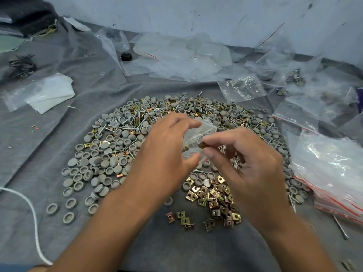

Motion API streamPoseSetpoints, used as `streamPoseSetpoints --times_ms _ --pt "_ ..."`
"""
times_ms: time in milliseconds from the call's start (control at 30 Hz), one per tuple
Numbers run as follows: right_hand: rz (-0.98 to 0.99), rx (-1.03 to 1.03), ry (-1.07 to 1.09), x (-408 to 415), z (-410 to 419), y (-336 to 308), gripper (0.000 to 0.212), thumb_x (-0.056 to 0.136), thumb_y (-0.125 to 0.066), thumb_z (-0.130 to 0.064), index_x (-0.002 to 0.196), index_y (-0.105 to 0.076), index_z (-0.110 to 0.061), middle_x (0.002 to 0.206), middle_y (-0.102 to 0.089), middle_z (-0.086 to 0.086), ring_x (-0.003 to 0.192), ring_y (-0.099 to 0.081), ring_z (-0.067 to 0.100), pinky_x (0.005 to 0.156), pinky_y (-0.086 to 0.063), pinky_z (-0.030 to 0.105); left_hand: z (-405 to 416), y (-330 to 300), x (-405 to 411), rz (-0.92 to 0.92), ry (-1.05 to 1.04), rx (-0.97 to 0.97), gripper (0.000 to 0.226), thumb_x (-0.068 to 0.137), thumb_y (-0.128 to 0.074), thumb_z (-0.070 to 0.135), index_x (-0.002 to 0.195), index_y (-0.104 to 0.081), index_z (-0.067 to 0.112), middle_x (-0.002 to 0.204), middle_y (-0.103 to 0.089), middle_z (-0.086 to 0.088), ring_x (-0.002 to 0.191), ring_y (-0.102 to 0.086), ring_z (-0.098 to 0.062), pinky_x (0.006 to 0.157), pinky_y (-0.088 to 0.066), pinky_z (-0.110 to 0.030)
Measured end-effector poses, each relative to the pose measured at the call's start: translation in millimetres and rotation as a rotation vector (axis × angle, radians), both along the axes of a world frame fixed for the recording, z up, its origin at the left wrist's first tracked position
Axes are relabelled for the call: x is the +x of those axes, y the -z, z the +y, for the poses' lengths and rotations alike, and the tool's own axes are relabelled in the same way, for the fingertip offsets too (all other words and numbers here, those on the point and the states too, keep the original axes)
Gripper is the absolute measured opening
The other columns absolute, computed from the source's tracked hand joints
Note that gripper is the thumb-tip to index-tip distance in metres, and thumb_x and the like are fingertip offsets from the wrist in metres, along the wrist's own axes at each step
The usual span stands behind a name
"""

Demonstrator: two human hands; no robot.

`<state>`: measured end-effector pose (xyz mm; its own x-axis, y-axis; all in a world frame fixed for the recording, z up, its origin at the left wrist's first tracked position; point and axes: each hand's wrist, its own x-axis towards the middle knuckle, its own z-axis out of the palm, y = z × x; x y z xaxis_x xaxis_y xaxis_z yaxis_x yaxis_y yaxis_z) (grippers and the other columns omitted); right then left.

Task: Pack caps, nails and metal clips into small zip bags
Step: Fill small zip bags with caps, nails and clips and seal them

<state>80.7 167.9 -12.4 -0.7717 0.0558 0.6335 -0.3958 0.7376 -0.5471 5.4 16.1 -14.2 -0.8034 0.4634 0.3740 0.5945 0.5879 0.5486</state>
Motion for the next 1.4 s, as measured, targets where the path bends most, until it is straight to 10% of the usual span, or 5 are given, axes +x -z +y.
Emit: streamPoseSetpoints --times_ms 300,533,1400 --pt "-0.038 -0.143 0.35 3 27 -11 0.016 0.083 -0.081 -0.036 0.09 -0.066 -0.037 0.077 -0.068 -0.022 0.071 -0.063 -0.003 0.059 -0.043 0.004 -3 3 -3 0.015 -0.024 -0.046 0.062 0.078 -0.081 0.035 0.135 -0.056 0.031 0.121 -0.047 0.024 0.1 -0.046 0.002 0.09 -0.04 -0.013" --pt "-1.213 0.164 0.48 23 101 0 0.032 0.076 -0.087 -0.044 0.094 -0.063 -0.032 0.092 -0.066 -0.013 0.082 -0.059 0.002 0.065 -0.042 0.023 -4 4 -3 0.017 -0.023 -0.066 0.064 0.078 -0.078 0.037 0.136 -0.052 0.035 0.118 -0.04 0.029 0.1 -0.044 0.004 0.088 -0.037 -0.01" --pt "-0.875 0.016 0.434 26 121 15 0.008 0.095 -0.07 -0.034 0.088 -0.066 -0.035 0.083 -0.068 -0.013 0.079 -0.061 0.004 0.062 -0.04 0.022 4 1 2 -0.001 0.015 -0.088 0.063 0.077 -0.078 0.034 0.136 -0.055 0.03 0.118 -0.045 0.023 0.096 -0.044 0.001 0.084 -0.032 0.0"
